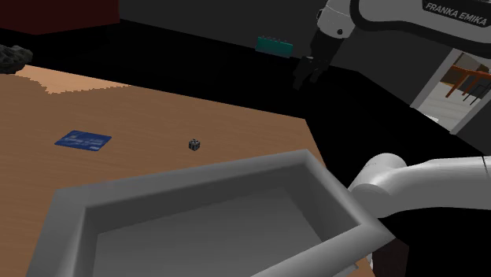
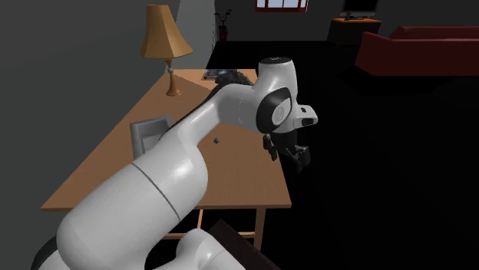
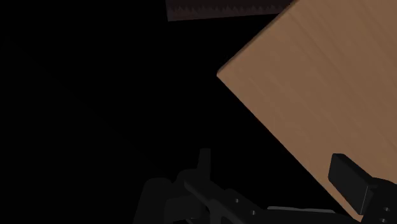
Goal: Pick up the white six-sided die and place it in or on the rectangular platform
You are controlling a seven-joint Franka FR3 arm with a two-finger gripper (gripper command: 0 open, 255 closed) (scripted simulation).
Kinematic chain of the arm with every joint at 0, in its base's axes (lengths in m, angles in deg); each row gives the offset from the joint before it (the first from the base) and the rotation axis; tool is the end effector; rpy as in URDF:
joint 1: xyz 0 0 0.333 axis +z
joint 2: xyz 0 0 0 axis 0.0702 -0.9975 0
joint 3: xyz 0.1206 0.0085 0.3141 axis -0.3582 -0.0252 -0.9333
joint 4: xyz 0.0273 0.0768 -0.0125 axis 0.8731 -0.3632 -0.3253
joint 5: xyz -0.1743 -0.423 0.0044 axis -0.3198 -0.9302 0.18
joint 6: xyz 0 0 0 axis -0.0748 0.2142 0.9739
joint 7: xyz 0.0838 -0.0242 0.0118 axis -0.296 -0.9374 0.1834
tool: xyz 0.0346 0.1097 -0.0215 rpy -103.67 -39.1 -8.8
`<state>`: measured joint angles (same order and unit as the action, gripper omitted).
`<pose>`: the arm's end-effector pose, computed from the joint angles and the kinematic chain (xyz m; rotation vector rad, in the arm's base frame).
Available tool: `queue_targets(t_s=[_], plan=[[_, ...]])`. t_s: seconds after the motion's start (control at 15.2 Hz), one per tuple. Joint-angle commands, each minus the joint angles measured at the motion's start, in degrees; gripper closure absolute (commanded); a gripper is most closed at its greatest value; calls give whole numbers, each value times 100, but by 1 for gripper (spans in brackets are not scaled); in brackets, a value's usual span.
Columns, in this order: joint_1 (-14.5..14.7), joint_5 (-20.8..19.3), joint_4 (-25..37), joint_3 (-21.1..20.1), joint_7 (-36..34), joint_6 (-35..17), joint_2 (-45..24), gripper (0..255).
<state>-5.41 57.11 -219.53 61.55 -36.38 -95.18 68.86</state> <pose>0.3512 0.0089 0.6546 2.9960 -0.0862 0.2786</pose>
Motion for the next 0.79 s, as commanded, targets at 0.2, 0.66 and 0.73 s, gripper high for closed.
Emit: queue_targets(t_s=[0.2, 0.66, 0.73], plan=[[52, 330, -93, -358, -568, 0, -24, 0], [153, 1100, -56, -1208, -1893, -124, -346, 0], [162, 1203, -22, -1331, -2082, -156, -422, 0]])
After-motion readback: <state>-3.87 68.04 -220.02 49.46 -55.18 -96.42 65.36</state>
